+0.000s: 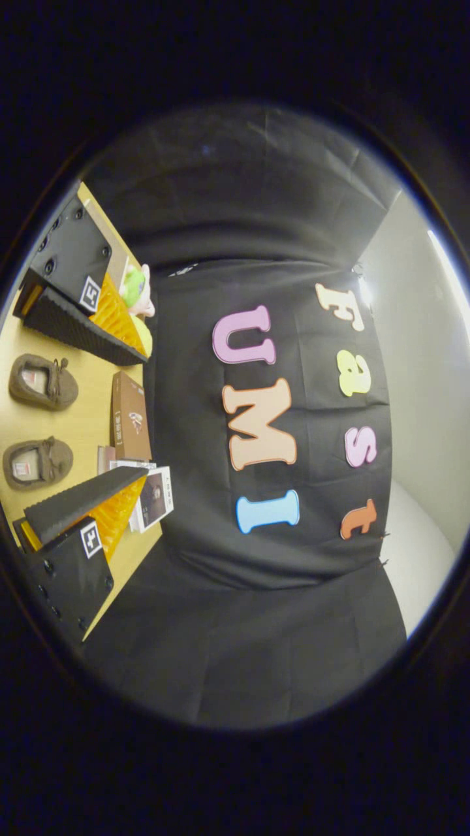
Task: Open the storage box then place both shoes into the box .Put the left shoe in first, then the right shoe, with the right side of both shoes facing outward in a uniform manner.
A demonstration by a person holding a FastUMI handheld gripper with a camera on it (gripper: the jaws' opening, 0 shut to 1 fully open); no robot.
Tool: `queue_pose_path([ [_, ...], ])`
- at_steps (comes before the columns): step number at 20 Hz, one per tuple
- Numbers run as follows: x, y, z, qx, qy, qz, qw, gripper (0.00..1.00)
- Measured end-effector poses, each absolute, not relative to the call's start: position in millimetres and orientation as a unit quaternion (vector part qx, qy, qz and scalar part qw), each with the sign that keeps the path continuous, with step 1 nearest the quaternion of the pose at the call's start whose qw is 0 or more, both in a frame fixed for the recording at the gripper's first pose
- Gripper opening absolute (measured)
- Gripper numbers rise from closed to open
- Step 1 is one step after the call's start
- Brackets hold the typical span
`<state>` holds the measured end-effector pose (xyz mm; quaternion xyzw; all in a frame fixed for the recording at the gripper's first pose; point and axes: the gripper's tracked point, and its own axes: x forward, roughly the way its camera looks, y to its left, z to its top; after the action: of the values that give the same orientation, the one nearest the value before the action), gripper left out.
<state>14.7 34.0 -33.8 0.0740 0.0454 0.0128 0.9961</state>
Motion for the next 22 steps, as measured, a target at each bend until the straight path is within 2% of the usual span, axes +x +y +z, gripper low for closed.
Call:
queue_pose_path([
  [5,21,49,-38,0.093,0.056,0.033,0.994,0.99],
  [10,16,77,-77,0.176,0.124,0.077,0.974,0.98],
  [14,8,113,-115,0.287,0.21,0.123,0.926,0.97],
  [18,-2,145,-150,0.398,0.277,0.139,0.864,0.97],
  [22,-25,176,-184,0.441,0.341,0.149,0.817,0.98],
])
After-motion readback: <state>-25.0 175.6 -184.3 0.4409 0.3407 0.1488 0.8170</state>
